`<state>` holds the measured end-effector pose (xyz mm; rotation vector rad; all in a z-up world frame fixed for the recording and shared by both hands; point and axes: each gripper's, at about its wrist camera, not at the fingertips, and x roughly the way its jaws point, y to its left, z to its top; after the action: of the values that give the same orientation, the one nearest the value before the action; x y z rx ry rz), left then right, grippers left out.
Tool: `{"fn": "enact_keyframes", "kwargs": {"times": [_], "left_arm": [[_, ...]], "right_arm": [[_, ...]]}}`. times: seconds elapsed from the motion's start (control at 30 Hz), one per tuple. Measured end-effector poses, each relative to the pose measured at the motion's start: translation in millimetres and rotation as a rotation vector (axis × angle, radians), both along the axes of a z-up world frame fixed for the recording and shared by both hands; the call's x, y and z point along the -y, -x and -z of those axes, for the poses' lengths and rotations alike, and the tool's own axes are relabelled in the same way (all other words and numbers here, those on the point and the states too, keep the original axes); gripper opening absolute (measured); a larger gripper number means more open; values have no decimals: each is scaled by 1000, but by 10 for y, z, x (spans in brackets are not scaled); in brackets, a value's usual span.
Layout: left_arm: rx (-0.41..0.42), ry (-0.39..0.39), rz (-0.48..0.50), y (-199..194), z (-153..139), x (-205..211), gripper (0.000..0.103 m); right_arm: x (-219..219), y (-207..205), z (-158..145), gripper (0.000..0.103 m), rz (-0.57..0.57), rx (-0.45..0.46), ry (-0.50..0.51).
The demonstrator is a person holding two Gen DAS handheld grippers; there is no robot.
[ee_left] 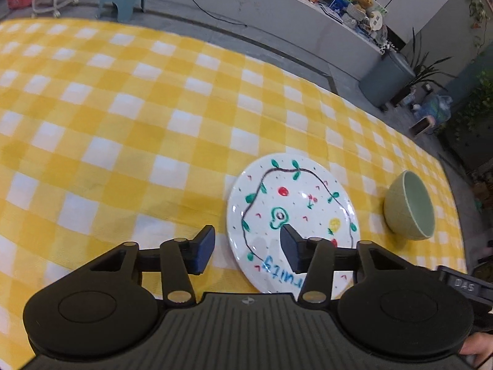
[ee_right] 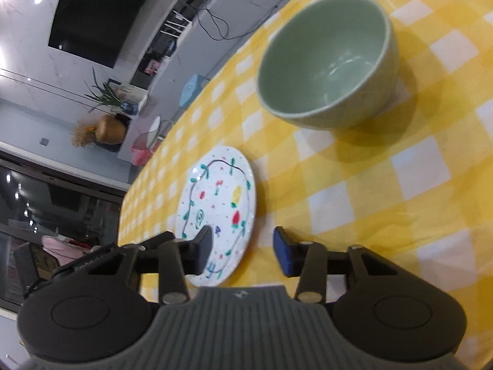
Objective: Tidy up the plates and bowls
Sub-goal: 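Move the left tool to the white 'Fruity' plate and close on its rim, then lift the 'Fruity' plate with the left tool toward the glass plate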
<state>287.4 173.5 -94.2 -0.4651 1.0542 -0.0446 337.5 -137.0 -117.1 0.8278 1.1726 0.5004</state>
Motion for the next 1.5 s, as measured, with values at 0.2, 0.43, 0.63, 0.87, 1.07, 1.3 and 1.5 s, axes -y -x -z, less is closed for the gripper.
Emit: {"fn": "enact_keyframes", "kwargs": {"times": [0.2, 0.43, 0.63, 0.87, 1.07, 1.3, 1.5], "left_arm": [[-1, 181, -76, 17, 146, -198, 39], [7, 319, -139, 40, 263, -362, 37], [9, 225, -150, 37, 248, -275, 11], [9, 247, -154, 47, 276, -332, 8], [13, 221, -141, 44, 229, -303, 8], [17, 221, -102, 35, 146, -255, 8], [41, 207, -60, 55, 23, -147, 9]], "right_arm": [[-101, -53, 41, 40, -38, -16, -41], [-55, -66, 130, 35, 23, -58, -111], [-3, -40, 132, 3, 26, -79, -45], [16, -25, 129, 5, 15, -63, -48], [-55, -4, 107, 5, 6, -41, -45], [-41, 77, -72, 7, -16, 20, -25], [-19, 146, -278, 8, -40, 87, 12]]}}
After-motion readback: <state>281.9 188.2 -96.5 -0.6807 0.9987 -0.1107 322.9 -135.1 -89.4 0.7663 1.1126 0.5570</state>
